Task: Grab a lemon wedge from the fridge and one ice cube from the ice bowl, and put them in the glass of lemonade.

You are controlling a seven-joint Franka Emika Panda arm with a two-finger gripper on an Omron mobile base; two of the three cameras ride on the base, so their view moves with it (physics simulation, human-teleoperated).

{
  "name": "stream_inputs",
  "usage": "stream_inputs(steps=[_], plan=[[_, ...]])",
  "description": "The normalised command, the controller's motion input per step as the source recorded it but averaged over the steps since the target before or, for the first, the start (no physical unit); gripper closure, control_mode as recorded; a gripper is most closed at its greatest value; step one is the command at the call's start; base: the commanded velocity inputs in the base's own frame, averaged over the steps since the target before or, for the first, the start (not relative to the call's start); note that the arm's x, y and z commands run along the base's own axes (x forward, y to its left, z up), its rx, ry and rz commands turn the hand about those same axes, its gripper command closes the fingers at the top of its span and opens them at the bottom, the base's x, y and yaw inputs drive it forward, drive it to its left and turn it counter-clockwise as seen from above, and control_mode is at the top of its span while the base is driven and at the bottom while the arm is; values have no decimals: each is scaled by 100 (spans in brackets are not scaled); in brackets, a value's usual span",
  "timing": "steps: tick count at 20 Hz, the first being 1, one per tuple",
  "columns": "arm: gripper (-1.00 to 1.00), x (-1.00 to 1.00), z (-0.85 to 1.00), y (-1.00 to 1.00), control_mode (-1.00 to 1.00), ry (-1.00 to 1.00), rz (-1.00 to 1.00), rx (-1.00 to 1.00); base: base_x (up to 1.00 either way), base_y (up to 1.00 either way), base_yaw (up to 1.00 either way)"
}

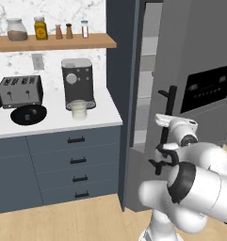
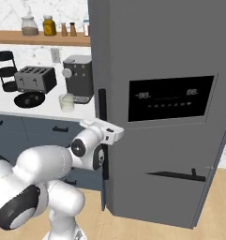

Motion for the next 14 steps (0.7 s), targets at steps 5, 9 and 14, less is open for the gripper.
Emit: stream_inputs(steps=[5, 9, 14], plan=[[100, -100, 8, -93, -100, 36, -12, 12, 0, 0, 0], [100, -100, 8, -100, -100, 36, -11, 12, 0, 0, 0], [100, -100, 2, -100, -100, 35, -10, 12, 0, 0, 0]])
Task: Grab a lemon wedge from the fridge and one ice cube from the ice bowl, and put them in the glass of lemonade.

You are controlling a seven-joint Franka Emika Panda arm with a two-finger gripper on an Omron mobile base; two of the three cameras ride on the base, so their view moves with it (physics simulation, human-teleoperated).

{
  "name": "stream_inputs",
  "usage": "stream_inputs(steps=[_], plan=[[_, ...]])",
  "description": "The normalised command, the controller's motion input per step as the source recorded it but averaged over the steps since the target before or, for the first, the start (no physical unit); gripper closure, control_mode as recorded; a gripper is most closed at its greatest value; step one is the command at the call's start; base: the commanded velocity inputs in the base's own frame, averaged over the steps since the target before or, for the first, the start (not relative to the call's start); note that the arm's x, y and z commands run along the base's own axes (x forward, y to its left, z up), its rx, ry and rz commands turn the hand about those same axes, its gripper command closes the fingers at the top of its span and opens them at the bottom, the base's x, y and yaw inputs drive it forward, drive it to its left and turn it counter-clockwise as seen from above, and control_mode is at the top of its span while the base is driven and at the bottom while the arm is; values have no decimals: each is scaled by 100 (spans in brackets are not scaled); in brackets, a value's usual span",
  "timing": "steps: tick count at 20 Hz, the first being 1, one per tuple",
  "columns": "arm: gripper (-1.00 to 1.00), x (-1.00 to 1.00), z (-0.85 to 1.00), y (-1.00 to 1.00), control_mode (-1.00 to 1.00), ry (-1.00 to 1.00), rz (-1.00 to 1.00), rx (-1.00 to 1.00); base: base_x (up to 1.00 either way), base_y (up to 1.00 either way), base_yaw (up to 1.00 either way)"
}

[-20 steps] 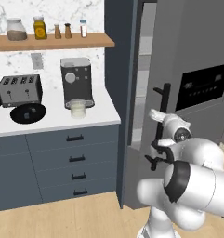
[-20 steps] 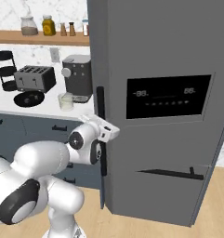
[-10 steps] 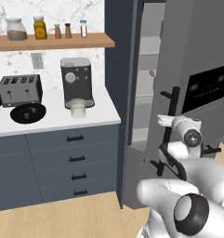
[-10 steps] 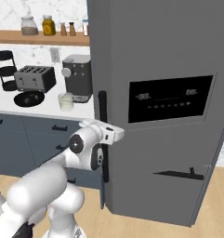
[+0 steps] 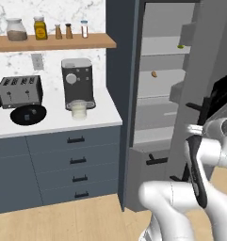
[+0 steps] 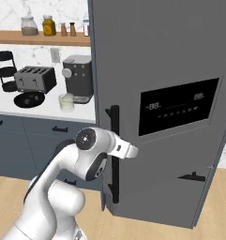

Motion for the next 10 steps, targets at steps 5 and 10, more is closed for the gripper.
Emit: stream_inputs(steps=[5, 10], plan=[[100, -100, 0, -100, -100, 34, -10, 12, 0, 0, 0], [100, -100, 4, -95, -100, 24, -6, 10, 0, 0, 0]])
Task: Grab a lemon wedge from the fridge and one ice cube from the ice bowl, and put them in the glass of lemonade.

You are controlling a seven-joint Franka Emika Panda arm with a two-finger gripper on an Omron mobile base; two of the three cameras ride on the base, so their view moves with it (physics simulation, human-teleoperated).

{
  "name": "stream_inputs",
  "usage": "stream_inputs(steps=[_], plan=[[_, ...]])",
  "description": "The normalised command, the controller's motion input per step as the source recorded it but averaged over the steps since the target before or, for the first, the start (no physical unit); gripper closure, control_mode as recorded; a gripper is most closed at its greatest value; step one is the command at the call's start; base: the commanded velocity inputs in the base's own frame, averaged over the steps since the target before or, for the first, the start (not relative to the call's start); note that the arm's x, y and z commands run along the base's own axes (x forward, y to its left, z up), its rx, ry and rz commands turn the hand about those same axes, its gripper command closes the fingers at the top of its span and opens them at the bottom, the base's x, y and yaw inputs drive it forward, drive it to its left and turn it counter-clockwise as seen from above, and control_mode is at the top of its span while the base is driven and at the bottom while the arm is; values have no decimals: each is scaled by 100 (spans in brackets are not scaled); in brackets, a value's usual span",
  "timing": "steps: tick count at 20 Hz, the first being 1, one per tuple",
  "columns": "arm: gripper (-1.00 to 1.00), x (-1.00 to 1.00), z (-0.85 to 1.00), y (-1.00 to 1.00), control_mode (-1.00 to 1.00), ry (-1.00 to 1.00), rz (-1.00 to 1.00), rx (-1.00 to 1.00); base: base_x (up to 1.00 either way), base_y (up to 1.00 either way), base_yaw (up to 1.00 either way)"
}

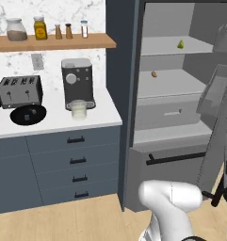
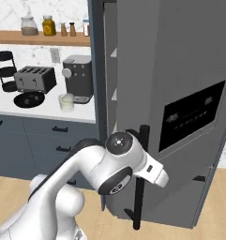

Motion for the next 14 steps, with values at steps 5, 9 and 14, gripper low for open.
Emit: stream_inputs(steps=[5, 9, 14], plan=[[100, -91, 39, 4, -100, 4, 1, 3, 0, 0, 0], [100, -42, 62, 94, -100, 0, 7, -7, 0, 0, 0], [100, 13, 64, 100, -100, 0, 9, -17, 0, 0, 0]])
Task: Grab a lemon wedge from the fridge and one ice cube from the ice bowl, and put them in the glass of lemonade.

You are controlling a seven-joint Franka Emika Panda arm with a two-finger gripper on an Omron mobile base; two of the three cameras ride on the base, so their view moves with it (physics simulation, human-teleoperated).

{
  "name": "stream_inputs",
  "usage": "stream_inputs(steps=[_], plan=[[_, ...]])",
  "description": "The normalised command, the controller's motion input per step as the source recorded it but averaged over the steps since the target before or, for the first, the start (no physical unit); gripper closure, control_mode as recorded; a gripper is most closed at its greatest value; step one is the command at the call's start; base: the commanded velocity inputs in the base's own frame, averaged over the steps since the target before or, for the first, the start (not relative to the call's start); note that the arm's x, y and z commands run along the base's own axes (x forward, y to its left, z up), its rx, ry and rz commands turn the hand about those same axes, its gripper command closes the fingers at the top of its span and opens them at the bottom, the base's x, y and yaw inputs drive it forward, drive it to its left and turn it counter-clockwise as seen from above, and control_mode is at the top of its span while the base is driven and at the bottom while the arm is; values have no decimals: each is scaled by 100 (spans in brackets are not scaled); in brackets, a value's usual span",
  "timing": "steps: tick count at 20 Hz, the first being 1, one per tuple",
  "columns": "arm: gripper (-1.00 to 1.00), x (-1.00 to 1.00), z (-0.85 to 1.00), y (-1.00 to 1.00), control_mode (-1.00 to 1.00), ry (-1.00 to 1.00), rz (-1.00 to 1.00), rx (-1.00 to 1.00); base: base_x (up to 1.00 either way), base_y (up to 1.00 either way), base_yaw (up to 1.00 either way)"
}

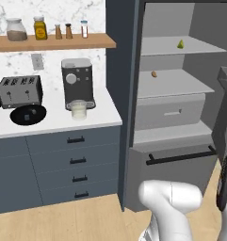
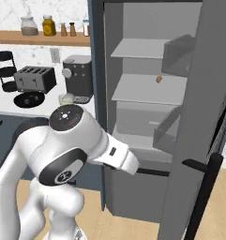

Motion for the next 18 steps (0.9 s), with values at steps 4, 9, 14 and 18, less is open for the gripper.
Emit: stream_inputs(steps=[4, 9, 14, 18], plan=[[100, 73, 14, 65, -100, 2, 2, -9, 0, 0, 0], [100, 99, -33, -6, -100, 0, 9, 0, 0, 0, 0], [100, 88, -47, 12, -100, 0, 10, 0, 0, 0, 0], [100, 32, -10, 67, -100, -15, 20, 0, 0, 0, 0]])
